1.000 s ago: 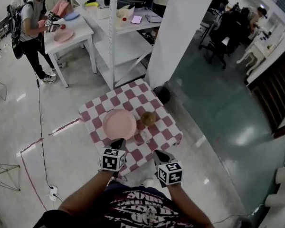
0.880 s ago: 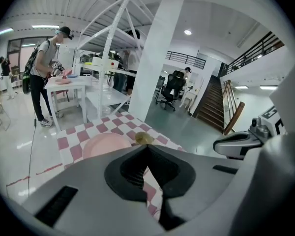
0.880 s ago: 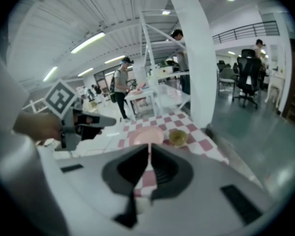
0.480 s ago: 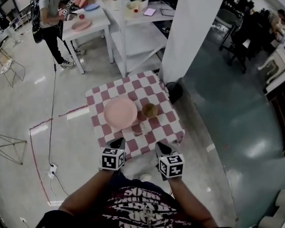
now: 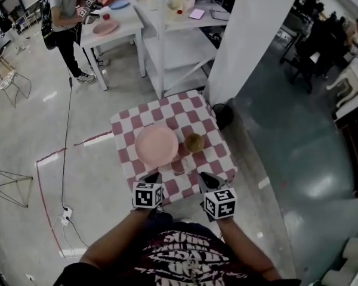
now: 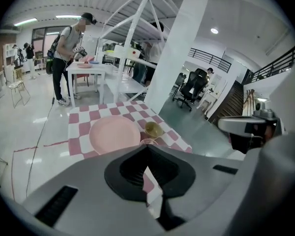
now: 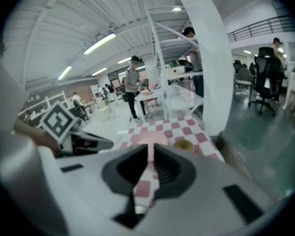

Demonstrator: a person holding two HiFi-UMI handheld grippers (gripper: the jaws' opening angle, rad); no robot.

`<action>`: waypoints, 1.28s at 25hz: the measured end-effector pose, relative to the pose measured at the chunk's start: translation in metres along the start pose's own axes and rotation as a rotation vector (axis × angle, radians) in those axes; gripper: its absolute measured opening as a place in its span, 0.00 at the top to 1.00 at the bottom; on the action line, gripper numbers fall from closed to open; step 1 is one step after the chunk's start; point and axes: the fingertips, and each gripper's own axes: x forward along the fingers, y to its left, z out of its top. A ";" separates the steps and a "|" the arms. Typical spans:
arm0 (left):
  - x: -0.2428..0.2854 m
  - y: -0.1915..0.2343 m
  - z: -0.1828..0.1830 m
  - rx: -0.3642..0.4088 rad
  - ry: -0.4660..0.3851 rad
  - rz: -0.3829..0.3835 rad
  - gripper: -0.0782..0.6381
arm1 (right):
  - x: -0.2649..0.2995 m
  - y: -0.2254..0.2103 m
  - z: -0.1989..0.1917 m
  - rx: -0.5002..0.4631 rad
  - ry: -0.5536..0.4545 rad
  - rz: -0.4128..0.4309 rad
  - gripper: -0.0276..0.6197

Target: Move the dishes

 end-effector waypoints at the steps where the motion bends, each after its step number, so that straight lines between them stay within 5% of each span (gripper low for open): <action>1: 0.009 0.001 0.003 -0.009 0.013 -0.017 0.85 | 0.000 -0.001 0.000 -0.003 0.010 -0.012 0.89; 5: 0.043 0.002 0.008 -0.027 0.073 -0.094 0.73 | 0.005 -0.003 -0.002 0.035 0.036 -0.051 0.89; 13: 0.100 0.001 -0.032 -0.156 0.208 -0.114 0.66 | 0.026 -0.025 -0.002 0.034 0.105 -0.010 0.89; 28: 0.189 0.014 -0.085 -0.414 0.351 0.190 0.65 | 0.112 -0.102 0.021 -0.011 0.275 0.349 0.89; 32: 0.187 0.023 -0.092 -0.353 0.423 0.280 0.81 | 0.124 -0.095 0.018 -0.010 0.323 0.444 0.89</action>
